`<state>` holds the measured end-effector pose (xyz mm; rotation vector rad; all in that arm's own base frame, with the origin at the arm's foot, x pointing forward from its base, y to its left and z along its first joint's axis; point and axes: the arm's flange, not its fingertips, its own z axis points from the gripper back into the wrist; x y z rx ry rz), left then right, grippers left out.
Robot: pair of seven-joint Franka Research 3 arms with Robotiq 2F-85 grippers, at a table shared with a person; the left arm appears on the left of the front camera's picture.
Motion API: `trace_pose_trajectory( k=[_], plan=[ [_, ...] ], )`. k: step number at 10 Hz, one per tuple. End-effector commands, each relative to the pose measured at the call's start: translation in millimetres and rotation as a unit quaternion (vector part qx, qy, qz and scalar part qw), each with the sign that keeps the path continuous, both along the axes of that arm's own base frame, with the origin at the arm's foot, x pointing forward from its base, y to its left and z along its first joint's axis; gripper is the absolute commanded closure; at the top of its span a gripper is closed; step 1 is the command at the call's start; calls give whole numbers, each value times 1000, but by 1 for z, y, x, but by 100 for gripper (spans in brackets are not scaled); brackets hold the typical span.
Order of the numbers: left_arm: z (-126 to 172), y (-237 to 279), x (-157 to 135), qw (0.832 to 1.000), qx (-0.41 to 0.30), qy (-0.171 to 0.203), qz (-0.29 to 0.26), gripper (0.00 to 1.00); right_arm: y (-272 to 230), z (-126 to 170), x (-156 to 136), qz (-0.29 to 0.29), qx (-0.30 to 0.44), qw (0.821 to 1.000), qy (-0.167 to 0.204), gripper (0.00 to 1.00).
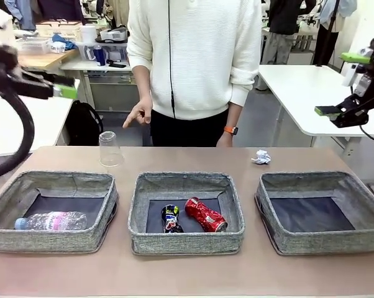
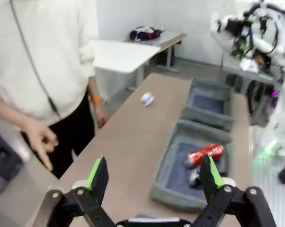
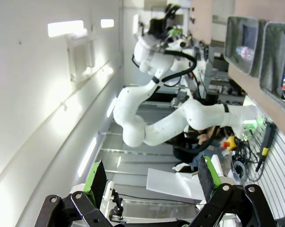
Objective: Sort the waste into the appropriate baskets.
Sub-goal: Pick up the waste item pointed out by the person.
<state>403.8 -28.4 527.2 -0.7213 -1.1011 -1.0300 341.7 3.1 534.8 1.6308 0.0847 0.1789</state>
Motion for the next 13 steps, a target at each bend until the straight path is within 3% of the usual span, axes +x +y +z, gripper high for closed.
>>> trace_pose_trajectory(
  k=[1, 2, 3, 4, 5, 7, 8, 9, 11, 13],
  plan=[
    [-25, 16, 41, 999, 35, -35, 11, 0, -2, 2, -2, 3, 1, 1000, -2, 0],
    [-51, 26, 56, 998, 50, -19, 31, 0, -2, 2, -2, 3, 1, 1000, -2, 0],
    [-80, 40, 75, 993, 62, -29, 93, 0, -2, 2, -2, 3, 1, 1000, -2, 0],
    [-97, 51, 91, 982, 52, 81, 164, 0, -2, 2, -2, 3, 1, 1000, -2, 0],
    [-71, 36, 61, 997, 58, -12, 51, 0, -2, 2, -2, 3, 1, 1000, -2, 0],
    [-71, 36, 61, 997, 58, -12, 51, 0, -2, 2, -2, 3, 1, 1000, -2, 0],
    [-92, 46, 75, 994, 71, 14, 86, 0, -2, 2, -2, 3, 1, 1000, -2, 0],
    [-112, 52, 112, 987, 109, 54, 102, 0, -2, 2, -2, 3, 1, 1000, -2, 0],
    [-143, 55, 141, 992, 113, 55, 16, 0, -2, 2, -2, 3, 1, 1000, -2, 0],
    [-167, 62, 162, 990, 115, 84, 9, 0, -2, 2, -2, 3, 1, 1000, -2, 0]
  ],
)
